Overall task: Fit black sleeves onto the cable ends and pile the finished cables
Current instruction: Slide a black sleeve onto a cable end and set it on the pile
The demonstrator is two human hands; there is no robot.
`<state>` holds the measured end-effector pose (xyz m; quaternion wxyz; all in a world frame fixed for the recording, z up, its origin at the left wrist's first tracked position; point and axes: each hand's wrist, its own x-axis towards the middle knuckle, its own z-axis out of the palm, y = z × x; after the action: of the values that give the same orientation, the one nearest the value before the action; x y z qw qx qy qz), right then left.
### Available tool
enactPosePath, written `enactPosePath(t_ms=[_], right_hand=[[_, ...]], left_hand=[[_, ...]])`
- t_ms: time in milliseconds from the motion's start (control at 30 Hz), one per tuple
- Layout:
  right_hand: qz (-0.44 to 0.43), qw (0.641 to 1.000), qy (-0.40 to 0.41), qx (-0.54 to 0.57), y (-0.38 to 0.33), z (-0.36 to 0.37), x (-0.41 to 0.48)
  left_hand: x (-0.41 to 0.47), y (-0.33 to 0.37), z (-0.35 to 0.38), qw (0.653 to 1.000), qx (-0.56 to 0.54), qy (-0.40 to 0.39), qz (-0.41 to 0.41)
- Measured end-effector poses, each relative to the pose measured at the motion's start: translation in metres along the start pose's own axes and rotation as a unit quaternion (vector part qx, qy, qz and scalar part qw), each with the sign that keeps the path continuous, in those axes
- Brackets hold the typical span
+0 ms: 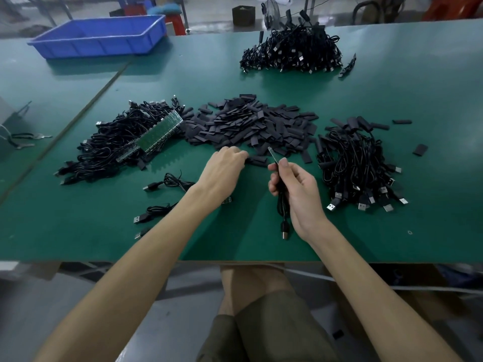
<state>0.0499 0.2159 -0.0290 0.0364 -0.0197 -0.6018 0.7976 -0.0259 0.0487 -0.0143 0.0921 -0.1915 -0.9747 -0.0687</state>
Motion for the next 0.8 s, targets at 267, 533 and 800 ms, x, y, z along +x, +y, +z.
enactPosePath(t_ms=[267, 533, 800], right_hand=[[-0.007, 1.000, -0.007, -0.018, 0.003, 0.001, -0.001], [-0.015, 0.999, -0.017, -0.041, 0.005, 0.001, 0.001], [-0.023, 0.998, -0.023, -0.060, 0.007, 0.001, 0.001]], left_hand=[[-0.016, -0.009, -0.008, 0.998, -0.042, -0.023, 0.039], [-0.019, -0.015, -0.031, 0.972, -0.158, -0.169, 0.033], [-0.030, -0.005, -0.024, 0.984, -0.103, -0.076, 0.121]])
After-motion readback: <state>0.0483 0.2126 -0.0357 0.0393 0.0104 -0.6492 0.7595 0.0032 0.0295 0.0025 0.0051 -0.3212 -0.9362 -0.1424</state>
